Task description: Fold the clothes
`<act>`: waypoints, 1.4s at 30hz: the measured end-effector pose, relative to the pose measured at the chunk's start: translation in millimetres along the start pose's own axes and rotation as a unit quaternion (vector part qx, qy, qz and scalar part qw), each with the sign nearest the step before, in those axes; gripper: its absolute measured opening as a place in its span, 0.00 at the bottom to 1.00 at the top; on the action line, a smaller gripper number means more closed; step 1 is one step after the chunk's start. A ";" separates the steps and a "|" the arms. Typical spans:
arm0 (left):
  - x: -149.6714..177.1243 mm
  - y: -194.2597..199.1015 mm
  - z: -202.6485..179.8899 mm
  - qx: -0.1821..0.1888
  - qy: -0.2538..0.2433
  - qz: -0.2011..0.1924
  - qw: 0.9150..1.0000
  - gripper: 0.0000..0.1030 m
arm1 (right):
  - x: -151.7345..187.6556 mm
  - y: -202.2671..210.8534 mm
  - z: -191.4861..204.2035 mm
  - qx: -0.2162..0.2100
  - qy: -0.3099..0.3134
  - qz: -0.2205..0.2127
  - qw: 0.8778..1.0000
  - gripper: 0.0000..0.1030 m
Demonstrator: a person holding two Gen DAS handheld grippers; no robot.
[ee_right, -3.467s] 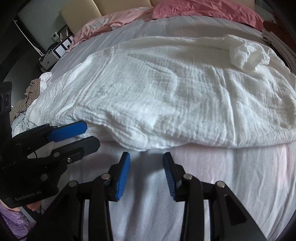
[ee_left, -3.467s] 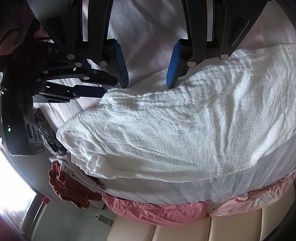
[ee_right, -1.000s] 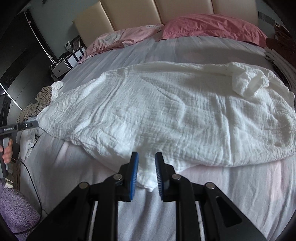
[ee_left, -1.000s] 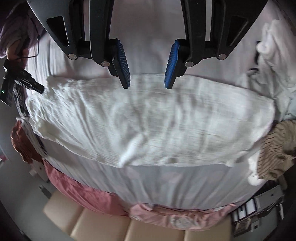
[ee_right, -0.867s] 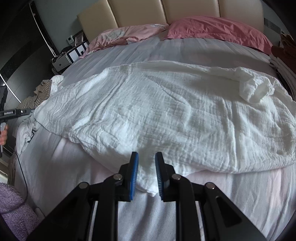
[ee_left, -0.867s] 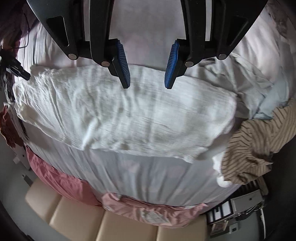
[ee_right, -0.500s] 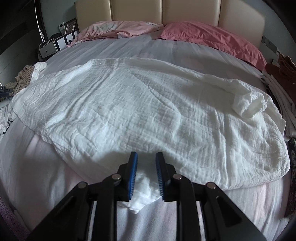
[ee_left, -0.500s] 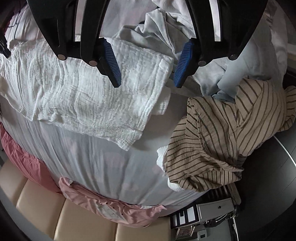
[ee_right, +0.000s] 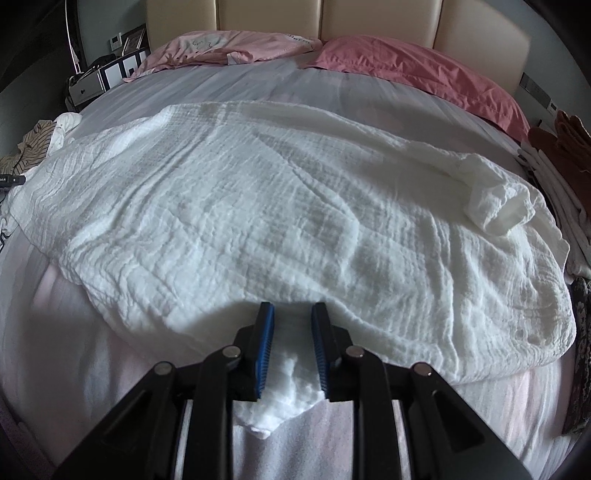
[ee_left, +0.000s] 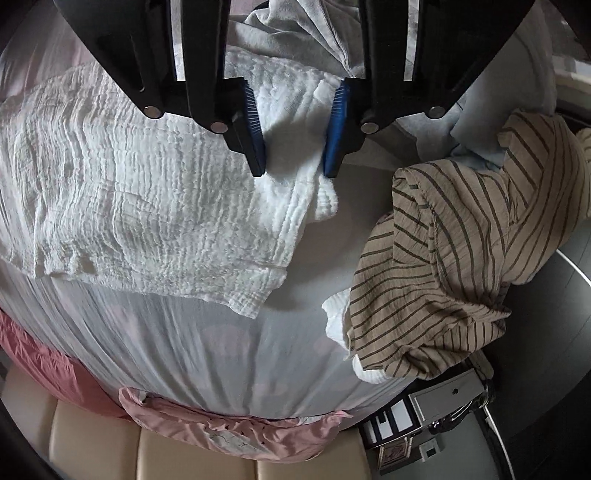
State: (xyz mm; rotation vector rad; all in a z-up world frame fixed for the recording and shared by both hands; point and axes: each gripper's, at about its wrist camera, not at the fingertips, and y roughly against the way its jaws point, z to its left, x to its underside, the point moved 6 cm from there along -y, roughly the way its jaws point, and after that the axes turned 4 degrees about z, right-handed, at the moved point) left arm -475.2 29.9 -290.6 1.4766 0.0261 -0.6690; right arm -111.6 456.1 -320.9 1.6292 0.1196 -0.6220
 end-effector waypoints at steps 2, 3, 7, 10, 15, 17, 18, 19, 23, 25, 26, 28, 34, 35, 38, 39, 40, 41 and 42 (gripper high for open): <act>-2.2 5.0 -7.1 -0.003 -0.007 -0.003 1.000 0.11 | 0.5 0.4 -0.6 -0.003 -0.002 0.000 1.000 0.21; -3.5 8.2 -10.0 -0.002 -0.008 -0.005 1.000 0.10 | 0.8 0.4 -1.1 -0.004 -0.002 0.000 1.000 0.21; -8.4 30.5 -23.6 0.012 -0.007 -0.016 1.000 0.09 | 2.0 1.0 -2.8 -0.009 -0.006 0.002 1.000 0.21; -11.5 58.0 -37.6 0.029 -0.011 -0.032 0.999 0.09 | 3.0 1.5 -4.8 -0.012 -0.010 0.003 1.000 0.21; -16.4 116.6 -81.8 0.082 -0.034 -0.069 0.994 0.09 | 4.9 3.4 -9.6 -0.020 -0.023 0.011 0.999 0.21; -17.9 137.5 -107.7 0.106 -0.050 -0.082 0.990 0.09 | 5.9 3.1 -11.0 -0.024 -0.026 0.017 0.999 0.21; -17.5 148.1 -123.4 0.119 -0.061 -0.089 0.987 0.09 | 6.6 2.8 -11.7 -0.026 -0.027 0.020 0.999 0.21; -16.2 158.0 -141.5 0.129 -0.075 -0.093 0.984 0.09 | 7.2 2.7 -12.2 -0.028 -0.029 0.022 0.999 0.21; -13.0 177.0 -207.5 0.174 -0.117 -0.098 0.973 0.09 | 9.3 2.8 -14.9 -0.039 -0.035 0.030 0.998 0.21; -8.9 180.2 -238.9 0.203 -0.124 -0.099 0.966 0.09 | 10.0 2.9 -16.4 -0.046 -0.038 0.033 0.998 0.21; -6.4 181.4 -254.6 0.218 -0.127 -0.099 0.963 0.09 | 10.1 2.7 -17.0 -0.049 -0.039 0.035 0.997 0.21; 1.6 178.4 -288.5 0.237 -0.134 -0.096 0.957 0.09 | 10.2 2.3 -17.1 -0.054 -0.039 0.038 0.997 0.21; 41.4 139.1 -367.4 0.286 -0.133 -0.041 0.948 0.09 | 11.7 3.7 -19.5 -0.072 -0.049 0.041 0.995 0.21; 49.2 128.9 -378.4 0.292 -0.129 -0.028 0.947 0.09 | 12.0 3.8 -20.5 -0.077 -0.051 0.041 0.995 0.21; 75.1 100.8 -401.0 0.299 -0.124 0.014 0.946 0.09 | 12.3 3.2 -23.2 -0.089 -0.060 0.043 0.993 0.21; 84.9 94.9 -406.5 0.300 -0.124 0.026 0.946 0.09 | 12.4 2.9 -23.7 -0.092 -0.062 0.043 0.993 0.21; 93.1 88.3 -410.9 0.302 -0.123 0.041 0.945 0.09 | 12.4 2.6 -24.0 -0.095 -0.063 0.043 0.993 0.21; 100.1 83.7 -414.5 0.303 -0.128 0.055 0.943 0.09 | 12.1 2.3 -24.2 -0.097 -0.065 0.043 0.992 0.21; 107.1 79.5 -417.9 0.304 -0.134 0.069 0.941 0.11 | 11.6 1.9 -24.5 -0.099 -0.066 0.043 0.992 0.21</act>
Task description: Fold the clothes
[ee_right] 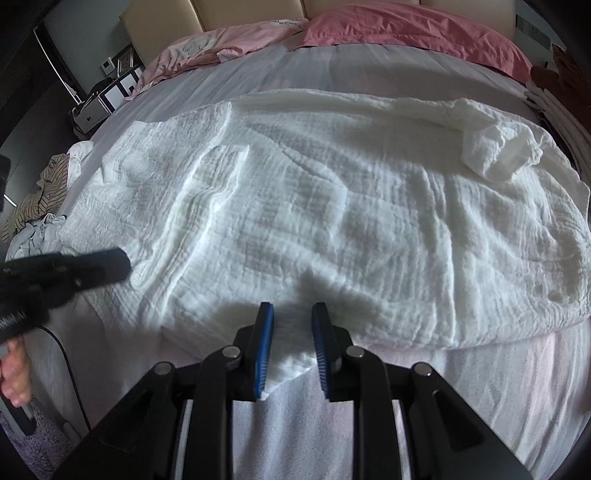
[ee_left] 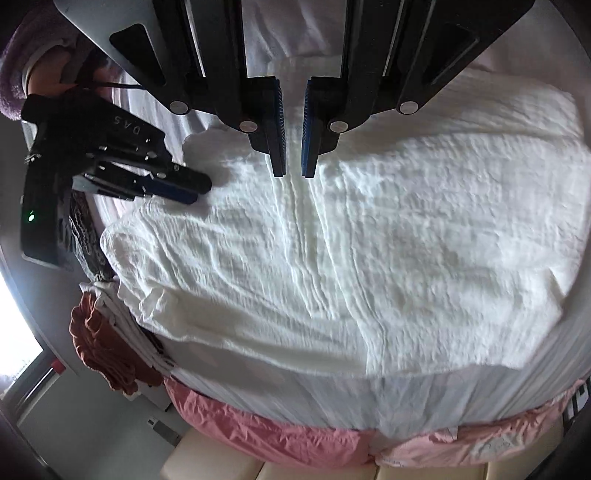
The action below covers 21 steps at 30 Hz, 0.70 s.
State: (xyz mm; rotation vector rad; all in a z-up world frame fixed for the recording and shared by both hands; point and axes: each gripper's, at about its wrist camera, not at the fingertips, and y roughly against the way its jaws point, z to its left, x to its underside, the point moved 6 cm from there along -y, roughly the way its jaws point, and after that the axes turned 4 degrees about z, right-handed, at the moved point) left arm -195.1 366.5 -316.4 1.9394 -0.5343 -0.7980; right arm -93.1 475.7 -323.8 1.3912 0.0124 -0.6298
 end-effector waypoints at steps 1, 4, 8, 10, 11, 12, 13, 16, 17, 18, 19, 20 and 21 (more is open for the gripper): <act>3.7 0.3 -2.0 -0.001 -0.006 0.003 1.000 0.13 | -0.4 0.0 -0.3 -0.002 -0.002 0.000 1.000 0.21; 12.6 9.3 -7.3 -0.012 -0.028 -0.003 1.000 0.24 | -2.6 1.0 -2.2 -0.012 -0.013 -0.003 1.000 0.21; 11.0 37.7 -4.6 -0.101 -0.075 -0.055 0.991 0.24 | -6.1 10.7 6.1 -0.039 -0.013 -0.021 0.999 0.21; 9.0 45.9 0.6 -0.149 -0.094 -0.075 0.982 0.35 | -8.2 15.8 15.1 -0.047 0.001 -0.033 0.998 0.21; 8.7 47.8 2.8 -0.158 -0.099 -0.079 0.979 0.38 | -8.7 17.4 19.4 -0.048 0.008 -0.038 0.998 0.21; 8.3 49.9 5.0 -0.166 -0.104 -0.084 0.977 0.39 | -9.2 19.1 23.7 -0.049 0.016 -0.043 0.998 0.20; 9.2 48.0 4.7 -0.163 -0.108 -0.082 0.977 0.39 | -9.5 19.6 26.7 -0.048 0.022 -0.045 0.998 0.21; 11.8 35.0 0.8 -0.165 -0.128 -0.069 0.975 0.40 | -9.5 19.0 32.6 -0.048 0.033 -0.043 0.997 0.21; 12.0 27.8 0.3 -0.173 -0.134 -0.064 0.974 0.40 | -9.3 17.8 33.6 -0.051 0.034 -0.040 0.997 0.20; 11.4 22.0 0.2 -0.177 -0.138 -0.059 0.973 0.40 | -9.2 16.2 34.5 -0.054 0.034 -0.036 0.997 0.21; 10.2 14.2 -0.9 -0.177 -0.142 -0.055 0.972 0.40 | -8.2 14.7 34.8 -0.054 0.036 -0.033 0.997 0.20; 9.6 8.1 -0.2 -0.176 -0.145 -0.050 0.972 0.40 | -6.9 12.5 34.5 -0.049 0.038 -0.029 0.998 0.20; 9.5 2.3 2.1 -0.179 -0.144 -0.041 0.972 0.41 | -5.8 10.0 34.1 -0.044 0.040 -0.023 0.998 0.21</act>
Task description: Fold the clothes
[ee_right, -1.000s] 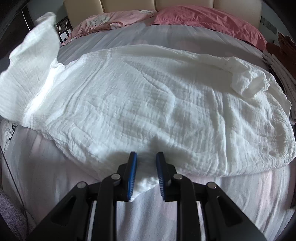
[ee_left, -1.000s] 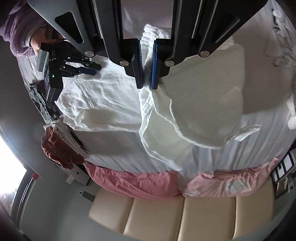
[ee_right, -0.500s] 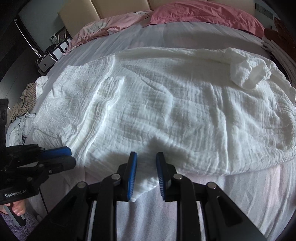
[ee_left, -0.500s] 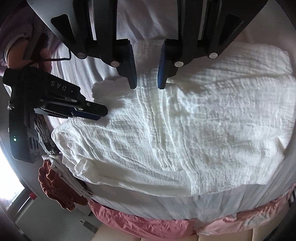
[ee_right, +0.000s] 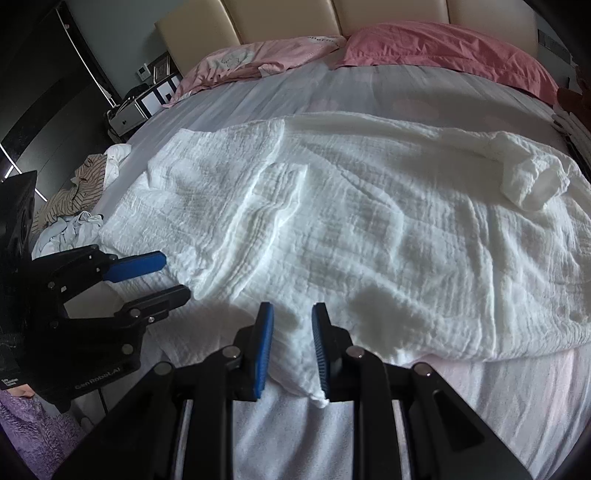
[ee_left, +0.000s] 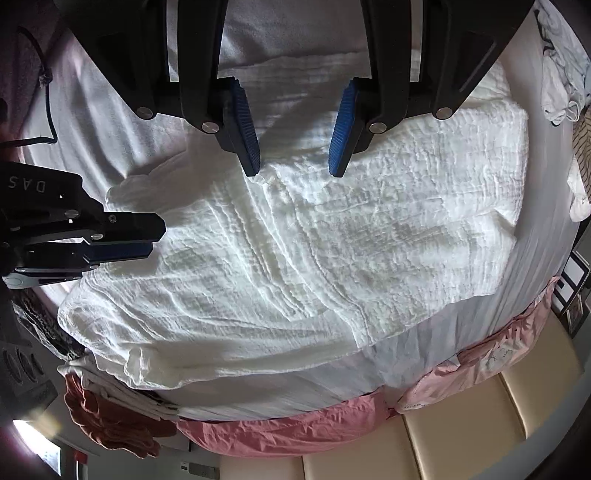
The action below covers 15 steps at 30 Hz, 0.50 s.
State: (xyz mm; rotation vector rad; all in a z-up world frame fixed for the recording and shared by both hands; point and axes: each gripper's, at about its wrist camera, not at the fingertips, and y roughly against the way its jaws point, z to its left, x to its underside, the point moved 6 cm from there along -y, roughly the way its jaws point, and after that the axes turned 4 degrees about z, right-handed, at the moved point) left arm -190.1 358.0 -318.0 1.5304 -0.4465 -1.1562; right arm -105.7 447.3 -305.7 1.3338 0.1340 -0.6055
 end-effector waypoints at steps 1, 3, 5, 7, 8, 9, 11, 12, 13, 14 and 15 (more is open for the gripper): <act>0.4 -4.6 1.4 0.000 0.005 0.006 1.000 0.48 | 1.5 -2.6 -1.3 0.004 -0.001 0.006 1.000 0.20; 1.1 -13.2 4.5 0.002 0.016 0.017 1.000 0.51 | 4.2 -7.9 -4.6 0.007 -0.006 0.019 1.000 0.21; 0.2 -15.2 7.4 0.010 0.026 0.017 0.999 0.53 | 6.6 -12.1 -7.2 0.005 -0.011 0.031 0.999 0.21; 0.0 -17.4 8.4 0.012 0.029 0.017 0.999 0.56 | 8.6 -15.8 -7.9 0.006 -0.012 0.039 0.999 0.21; -0.1 -18.1 8.2 0.010 0.029 0.015 0.999 0.57 | 9.3 -16.6 -7.6 0.008 -0.010 0.040 0.999 0.21; 0.1 -18.9 9.6 0.002 0.033 0.013 0.999 0.60 | 9.7 -17.3 -7.2 0.011 -0.007 0.041 0.999 0.21; 0.7 -20.3 13.2 -0.015 0.043 0.009 0.999 0.71 | 10.3 -18.2 -7.5 0.010 -0.009 0.042 0.999 0.21; 1.0 -20.9 15.0 -0.024 0.048 0.007 0.999 0.82 | 10.6 -18.7 -8.7 0.007 -0.012 0.044 0.999 0.21; 2.2 -22.6 17.9 -0.027 0.059 0.007 0.998 0.88 | 10.9 -19.1 -10.2 0.002 -0.017 0.045 0.999 0.21; 3.4 -24.5 21.0 -0.028 0.072 0.008 0.997 0.88 | 10.8 -19.4 -11.5 -0.003 -0.023 0.047 0.999 0.21; 3.4 -25.8 21.9 -0.029 0.074 0.009 0.997 0.89 | 10.5 -19.5 -12.9 -0.009 -0.028 0.048 0.998 0.21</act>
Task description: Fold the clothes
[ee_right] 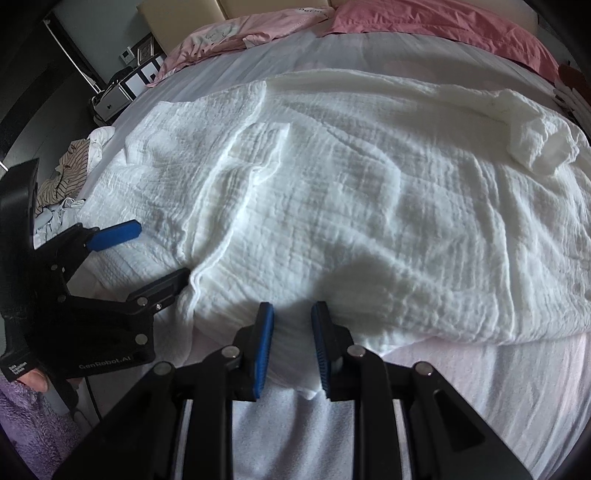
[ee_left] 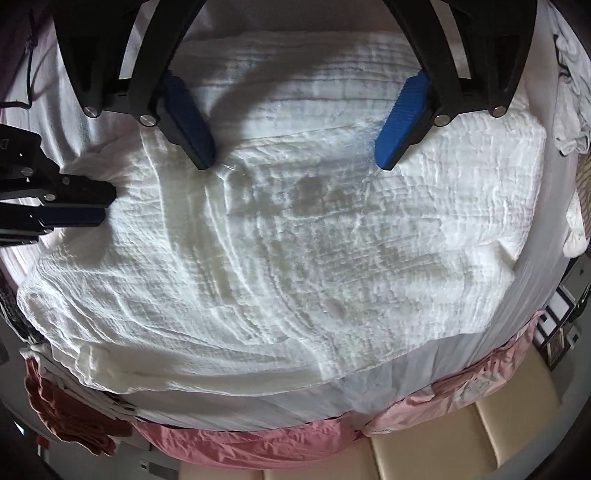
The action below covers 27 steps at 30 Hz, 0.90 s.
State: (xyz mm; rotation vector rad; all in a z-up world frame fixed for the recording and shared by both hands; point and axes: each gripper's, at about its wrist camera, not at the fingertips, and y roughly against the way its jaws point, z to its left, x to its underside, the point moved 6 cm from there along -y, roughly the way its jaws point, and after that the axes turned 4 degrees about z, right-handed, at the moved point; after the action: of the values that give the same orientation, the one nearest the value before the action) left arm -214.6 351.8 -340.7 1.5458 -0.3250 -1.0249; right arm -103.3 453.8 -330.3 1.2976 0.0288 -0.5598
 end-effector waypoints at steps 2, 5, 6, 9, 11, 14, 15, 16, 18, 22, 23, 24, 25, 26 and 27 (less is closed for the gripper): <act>-0.3 -1.0 1.0 -0.006 -0.002 -0.001 1.000 0.93 | 0.0 -0.9 0.2 0.000 0.001 0.001 1.000 0.21; 1.4 -1.0 3.2 -0.032 0.002 -0.006 0.999 1.00 | 0.0 -2.4 1.6 0.002 0.007 0.001 1.000 0.22; 1.2 -1.1 3.0 -0.034 0.002 -0.004 0.999 1.00 | -0.1 -2.9 2.1 0.003 0.010 0.002 1.000 0.22; -0.4 -2.1 1.9 -0.042 0.005 0.001 0.999 1.00 | -0.5 -3.6 1.3 0.002 0.008 0.002 1.000 0.22; -2.1 -3.5 0.7 -0.048 0.008 0.001 0.999 1.00 | -0.3 -3.5 0.7 0.001 0.008 0.001 1.000 0.22; -4.0 -1.1 -5.8 -0.076 -0.006 -0.010 0.997 1.00 | 0.5 -3.4 1.7 0.005 0.011 0.000 1.000 0.22; -5.9 1.5 -9.3 -0.089 -0.020 -0.018 0.996 1.00 | 0.7 -3.3 1.9 0.006 0.012 0.000 1.000 0.22; -8.7 6.0 -13.7 -0.101 -0.034 -0.033 0.994 1.00 | 0.9 -3.2 2.1 0.007 0.013 0.000 1.000 0.22; -13.4 13.0 -22.8 -0.112 -0.065 -0.057 0.990 1.00 | 1.2 -2.8 2.2 0.007 0.012 -0.001 1.000 0.22; -16.7 11.3 -30.6 -0.086 -0.077 -0.057 0.992 0.83 | 1.9 -2.7 1.0 -0.001 0.003 -0.001 1.000 0.22; -17.1 10.4 -31.3 -0.078 -0.076 -0.055 0.993 0.80 | 1.9 -2.6 0.7 -0.003 0.001 -0.001 1.000 0.22; -15.5 9.9 -31.9 -0.069 -0.074 -0.053 0.993 0.74 | 1.9 -2.5 0.5 -0.004 0.000 -0.002 1.000 0.22; -13.6 9.4 -32.5 -0.060 -0.072 -0.051 0.994 0.66 | 2.1 -2.3 0.4 -0.005 -0.001 -0.002 1.000 0.22; -14.1 8.4 -31.7 -0.049 -0.070 -0.051 0.995 0.60 | 2.3 -2.1 0.3 -0.005 0.000 -0.002 1.000 0.22; -15.0 7.3 -30.7 -0.039 -0.068 -0.051 0.996 0.49 | 2.6 -1.9 0.3 -0.005 0.000 -0.003 1.000 0.22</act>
State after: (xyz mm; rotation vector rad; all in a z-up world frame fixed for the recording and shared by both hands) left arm -197.9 380.6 -330.2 1.4374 -0.2998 -1.2121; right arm -101.8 452.2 -332.8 1.2885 0.0348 -0.5637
